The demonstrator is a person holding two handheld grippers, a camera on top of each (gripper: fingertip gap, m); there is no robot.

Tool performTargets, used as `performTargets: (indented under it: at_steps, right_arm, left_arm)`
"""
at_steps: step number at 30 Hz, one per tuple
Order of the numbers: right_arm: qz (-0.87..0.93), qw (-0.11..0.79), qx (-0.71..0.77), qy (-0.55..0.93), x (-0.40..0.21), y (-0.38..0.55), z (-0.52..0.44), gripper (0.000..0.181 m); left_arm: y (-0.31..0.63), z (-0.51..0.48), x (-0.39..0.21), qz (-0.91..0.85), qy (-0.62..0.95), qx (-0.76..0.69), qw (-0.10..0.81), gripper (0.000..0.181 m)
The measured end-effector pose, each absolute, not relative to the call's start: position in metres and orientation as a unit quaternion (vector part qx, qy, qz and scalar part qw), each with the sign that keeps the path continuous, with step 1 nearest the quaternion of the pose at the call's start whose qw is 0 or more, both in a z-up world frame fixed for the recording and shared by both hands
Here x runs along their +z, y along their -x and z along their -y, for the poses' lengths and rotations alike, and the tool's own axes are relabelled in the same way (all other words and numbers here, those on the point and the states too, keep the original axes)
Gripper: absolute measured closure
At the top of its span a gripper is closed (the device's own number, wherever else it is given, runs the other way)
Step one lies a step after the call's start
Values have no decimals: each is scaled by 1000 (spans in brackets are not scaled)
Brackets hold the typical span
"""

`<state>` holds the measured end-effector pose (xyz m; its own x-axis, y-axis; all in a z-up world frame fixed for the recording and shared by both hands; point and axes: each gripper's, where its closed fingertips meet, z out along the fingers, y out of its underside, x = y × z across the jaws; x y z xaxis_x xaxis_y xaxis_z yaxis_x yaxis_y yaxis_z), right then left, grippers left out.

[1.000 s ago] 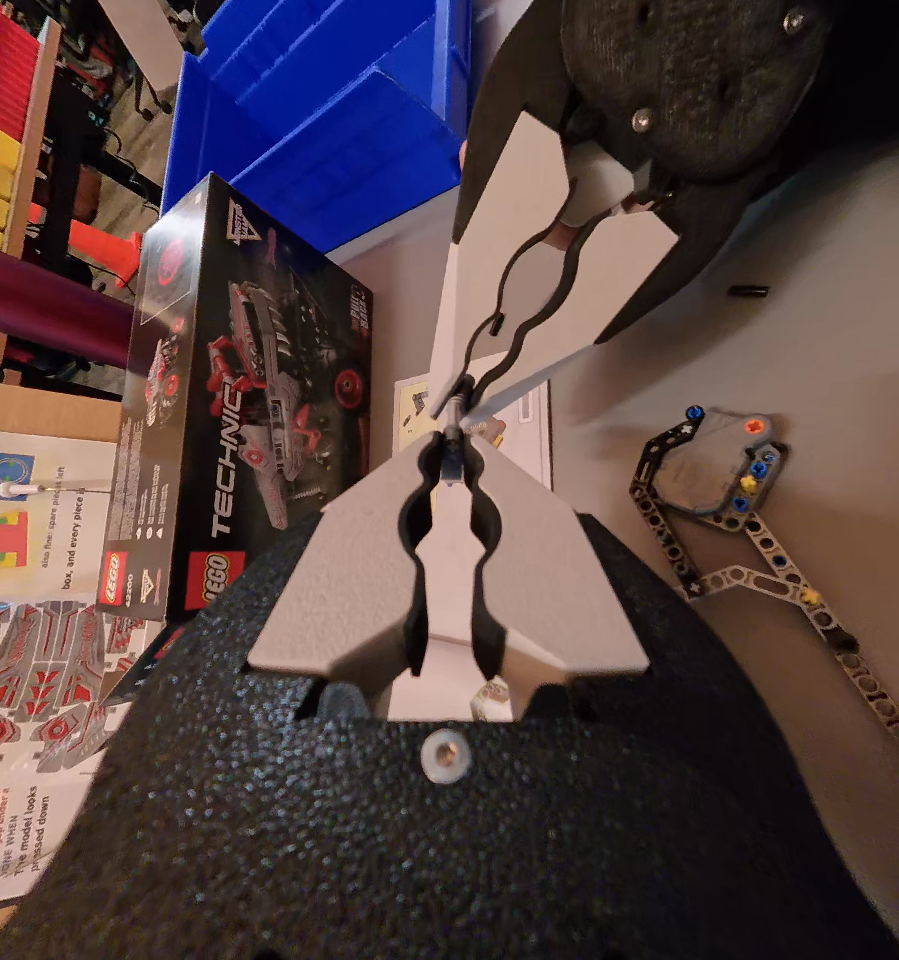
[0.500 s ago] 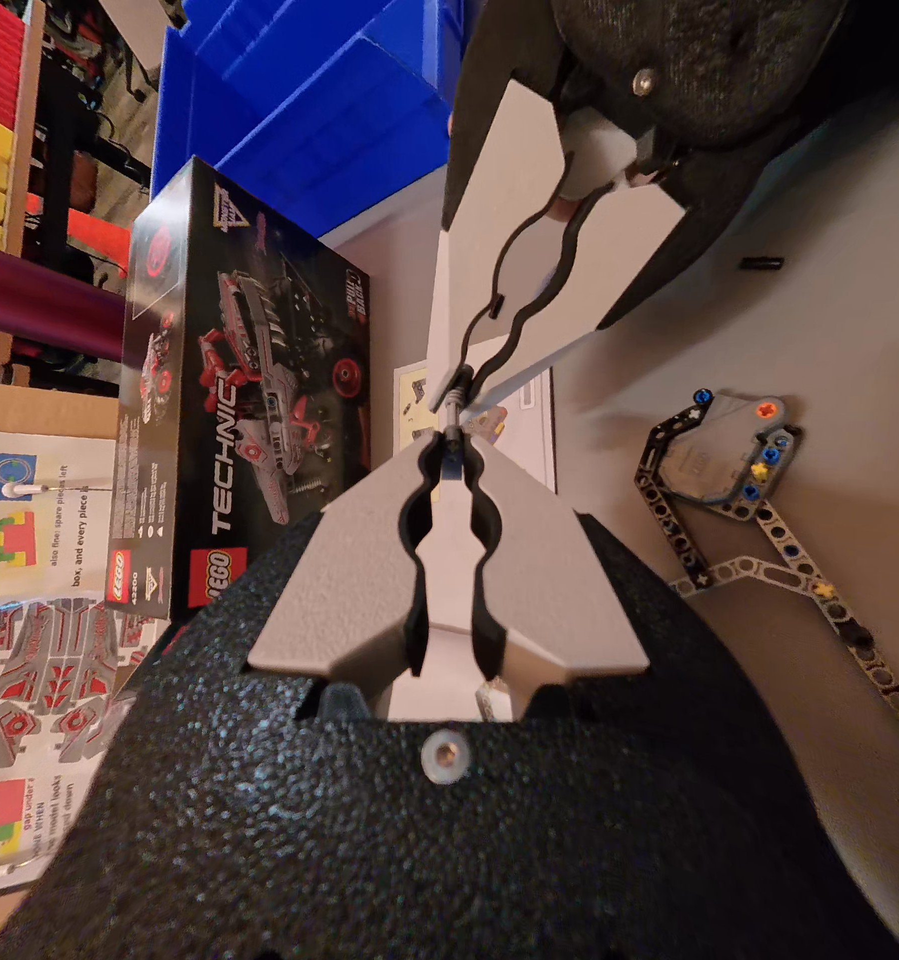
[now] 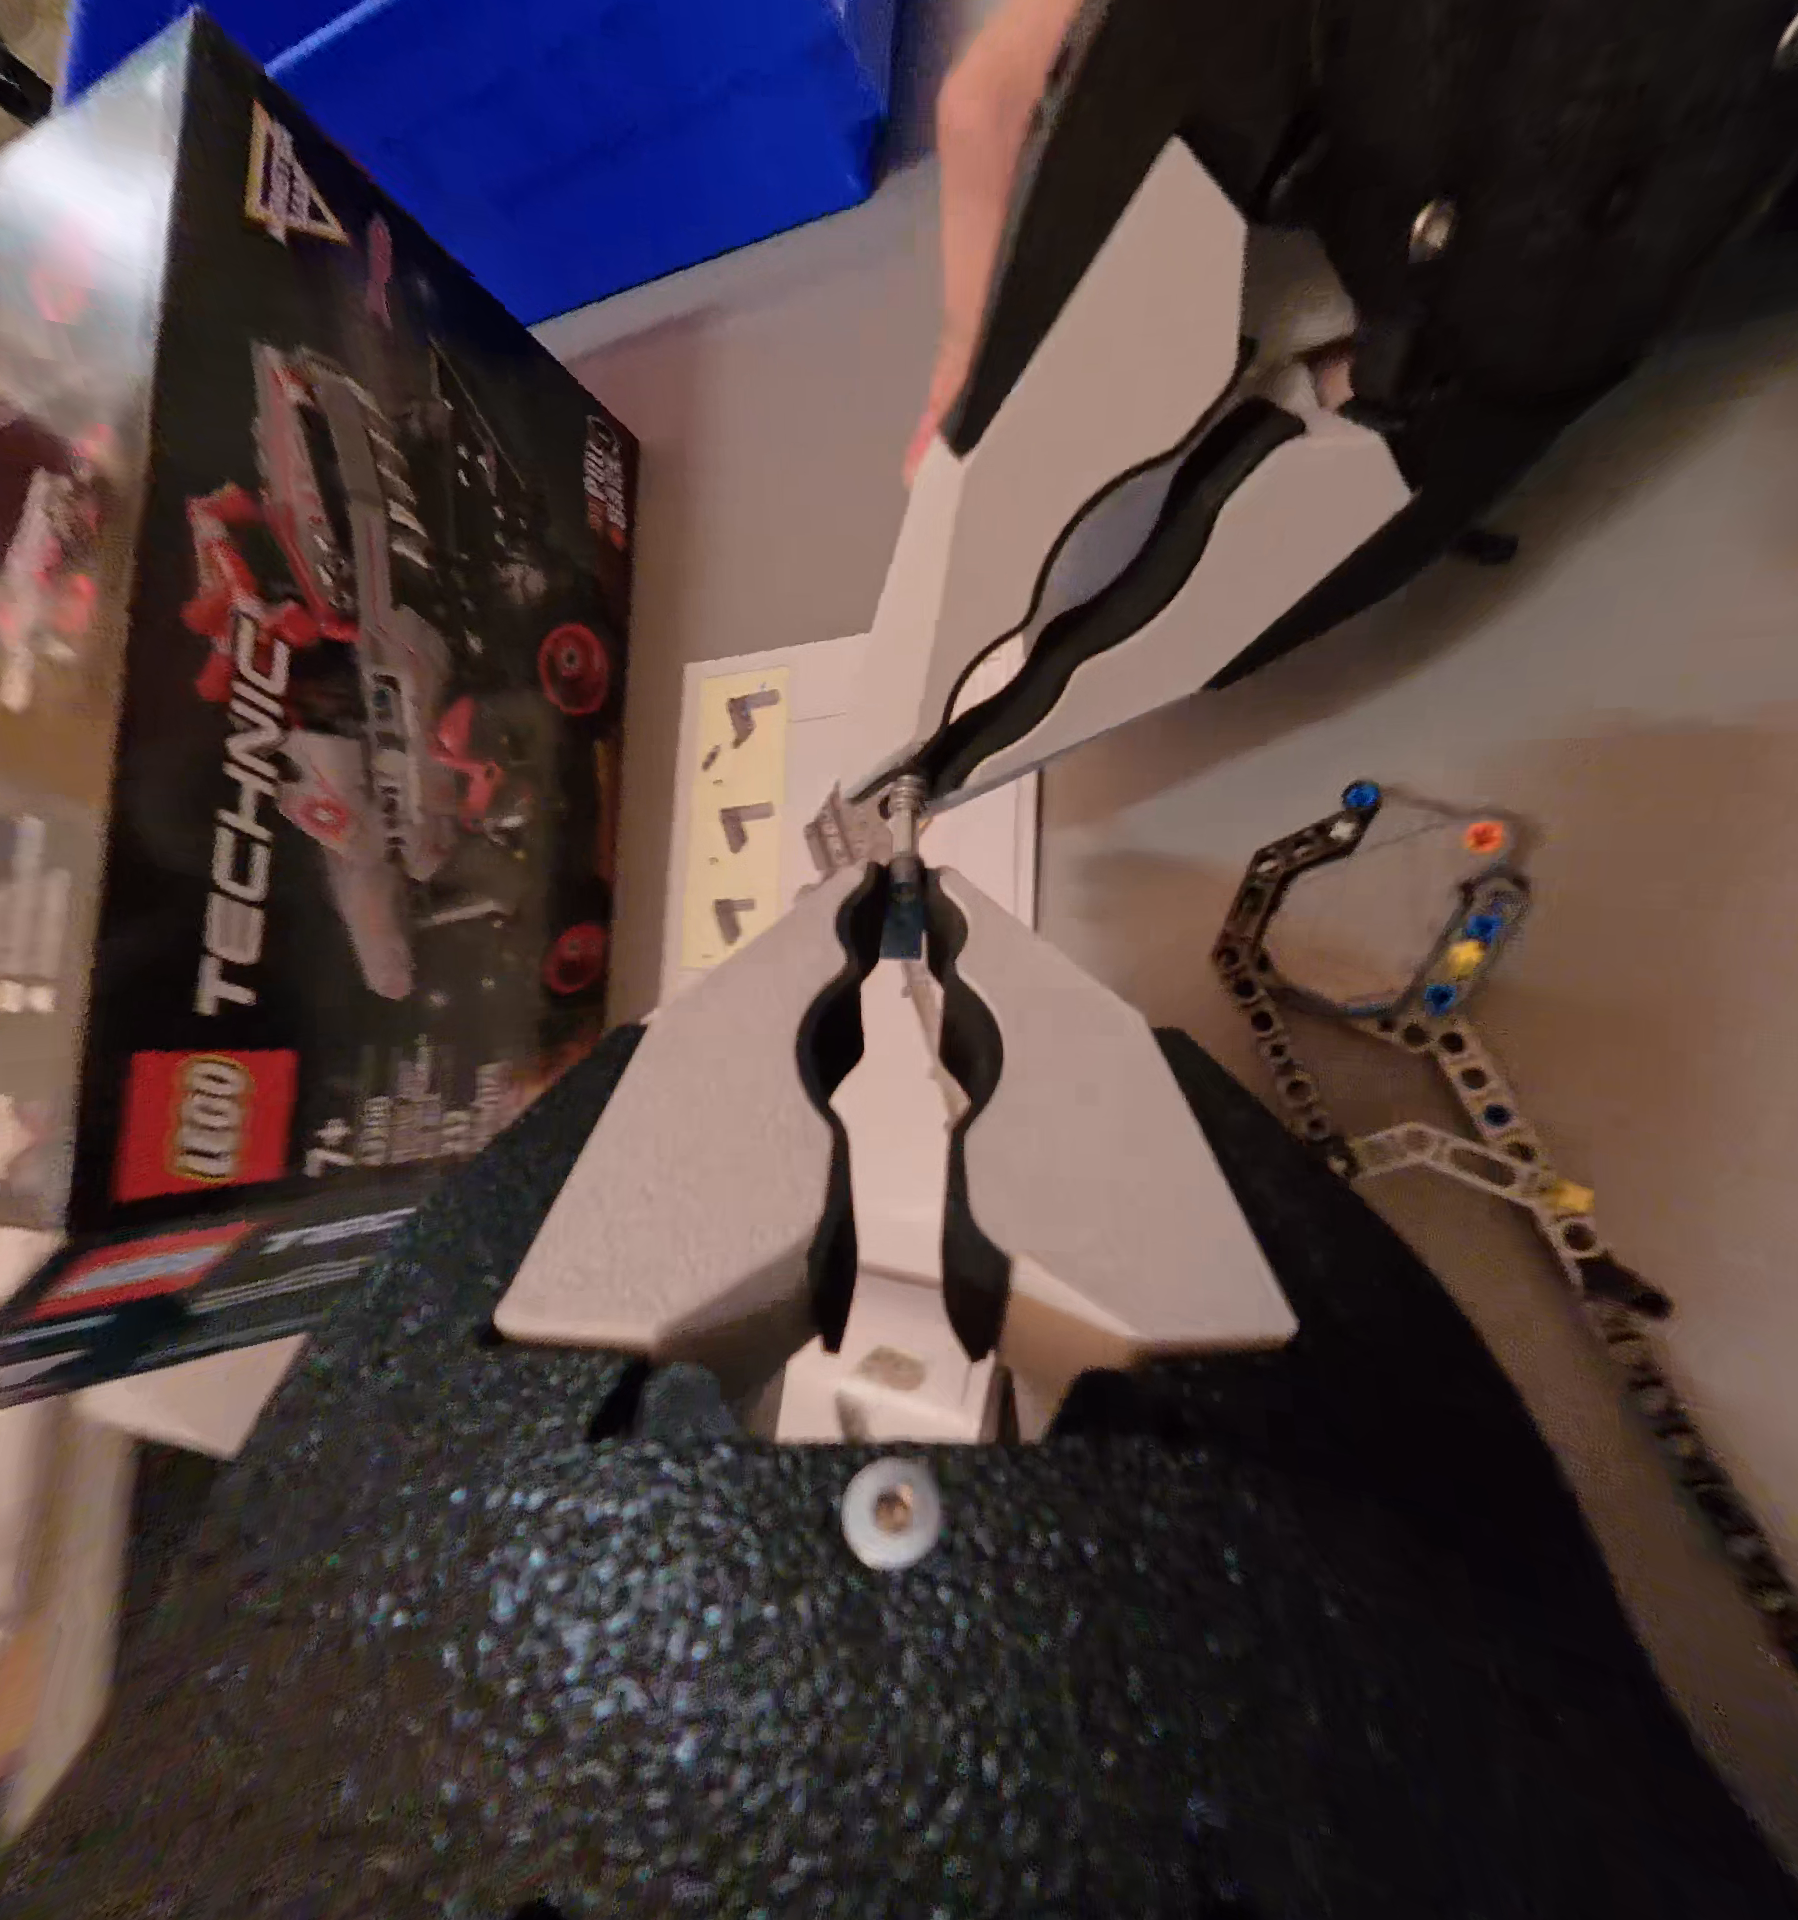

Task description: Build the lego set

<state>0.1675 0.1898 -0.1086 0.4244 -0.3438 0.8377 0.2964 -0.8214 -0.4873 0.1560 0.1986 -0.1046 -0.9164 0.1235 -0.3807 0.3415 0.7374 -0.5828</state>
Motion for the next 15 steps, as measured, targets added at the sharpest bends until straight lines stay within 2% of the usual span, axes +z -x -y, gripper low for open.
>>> performTargets:
  at_steps: [1, 5, 11, 15]
  right_arm:
    - [-18, 308, -531, 789, -109, -167, -190, 176]
    - [-32, 358, -507, 783, -104, -164, -192, 176]
    - [-39, 365, -492, 790, -108, -164, -192, 176]
    - [-41, 330, -509, 794, -109, -168, -189, 176]
  left_arm:
    - [-155, -199, -104, -917, -113, -358, 134, 176]
    - [-152, -199, -101, -908, -94, -403, 63, 176]
    - [-152, -197, -104, -909, -25, -416, -2, 177]
    - [-157, -199, -109, -918, -78, -380, 82, 176]
